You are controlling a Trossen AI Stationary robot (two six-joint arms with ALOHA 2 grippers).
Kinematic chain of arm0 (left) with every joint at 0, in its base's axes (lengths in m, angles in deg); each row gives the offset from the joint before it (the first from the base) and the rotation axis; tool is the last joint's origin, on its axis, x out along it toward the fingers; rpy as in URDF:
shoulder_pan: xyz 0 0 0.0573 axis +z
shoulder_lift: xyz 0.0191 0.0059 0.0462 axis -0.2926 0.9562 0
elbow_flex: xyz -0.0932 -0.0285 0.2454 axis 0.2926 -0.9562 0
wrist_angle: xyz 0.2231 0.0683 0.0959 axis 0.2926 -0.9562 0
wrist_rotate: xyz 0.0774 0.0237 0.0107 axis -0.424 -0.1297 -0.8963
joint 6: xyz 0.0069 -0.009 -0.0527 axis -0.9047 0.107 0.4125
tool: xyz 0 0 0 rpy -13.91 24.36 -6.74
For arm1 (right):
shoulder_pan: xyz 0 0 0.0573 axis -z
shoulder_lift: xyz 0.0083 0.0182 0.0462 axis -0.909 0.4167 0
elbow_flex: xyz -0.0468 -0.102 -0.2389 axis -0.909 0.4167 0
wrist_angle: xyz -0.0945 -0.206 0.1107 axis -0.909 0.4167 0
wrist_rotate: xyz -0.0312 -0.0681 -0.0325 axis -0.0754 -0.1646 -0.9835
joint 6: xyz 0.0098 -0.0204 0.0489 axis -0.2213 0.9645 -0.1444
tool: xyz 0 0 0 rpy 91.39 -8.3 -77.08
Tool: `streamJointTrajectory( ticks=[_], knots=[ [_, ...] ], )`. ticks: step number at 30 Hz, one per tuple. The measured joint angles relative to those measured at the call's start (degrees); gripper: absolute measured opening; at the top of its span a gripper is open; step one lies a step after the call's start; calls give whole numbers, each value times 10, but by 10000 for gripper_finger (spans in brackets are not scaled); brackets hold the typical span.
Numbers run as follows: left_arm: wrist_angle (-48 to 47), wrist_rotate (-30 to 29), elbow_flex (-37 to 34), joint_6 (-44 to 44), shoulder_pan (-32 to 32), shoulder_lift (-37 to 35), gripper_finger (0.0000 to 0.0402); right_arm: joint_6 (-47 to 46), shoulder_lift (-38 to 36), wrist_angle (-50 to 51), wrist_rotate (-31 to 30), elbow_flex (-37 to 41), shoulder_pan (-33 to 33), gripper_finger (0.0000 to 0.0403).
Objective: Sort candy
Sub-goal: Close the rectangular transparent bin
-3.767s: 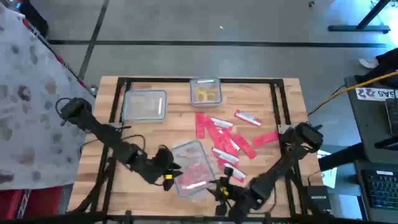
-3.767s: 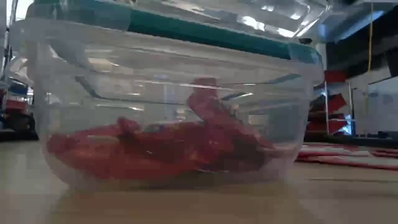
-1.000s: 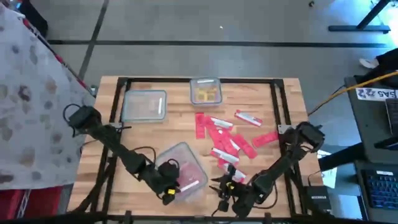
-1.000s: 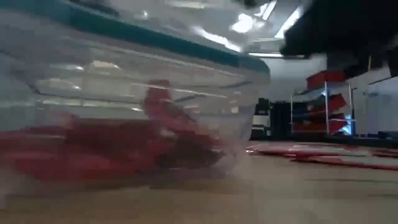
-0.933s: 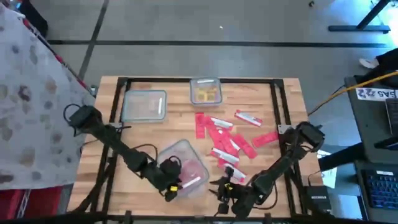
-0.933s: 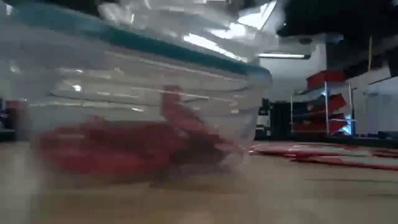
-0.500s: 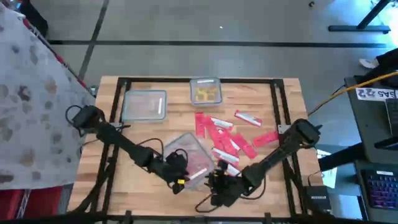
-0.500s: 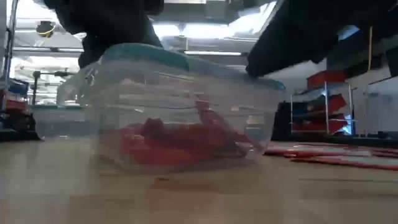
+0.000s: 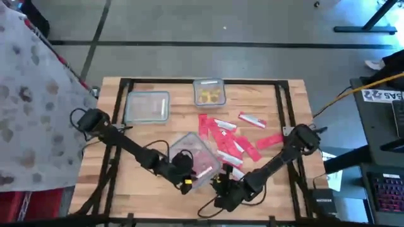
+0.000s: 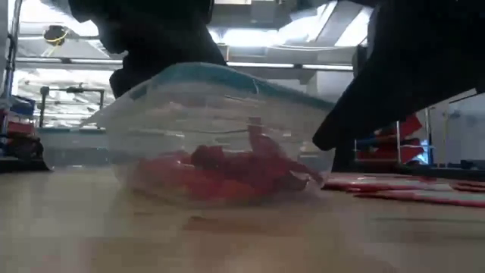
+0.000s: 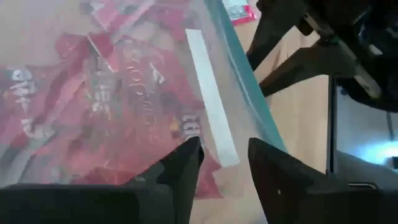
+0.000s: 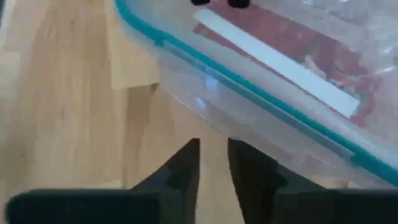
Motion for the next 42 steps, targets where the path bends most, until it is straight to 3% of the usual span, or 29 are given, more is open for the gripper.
streamJointTrajectory(
  ticks=[4,12,24,34,42],
  knots=[
    [11,10,0,-2,3,2,113,-2,0,0,-18,0,15,5],
    [16,16,-1,-12,4,3,60,1,-2,-6,-70,0,23,2],
    [24,12,-8,-33,6,4,5,-2,-6,1,-55,-1,34,0],
    [29,9,-14,-42,10,4,0,-5,14,-42,-45,-3,68,0],
    [65,-28,-18,-64,15,7,0,-12,-52,18,-86,-4,47,0]
  ],
)
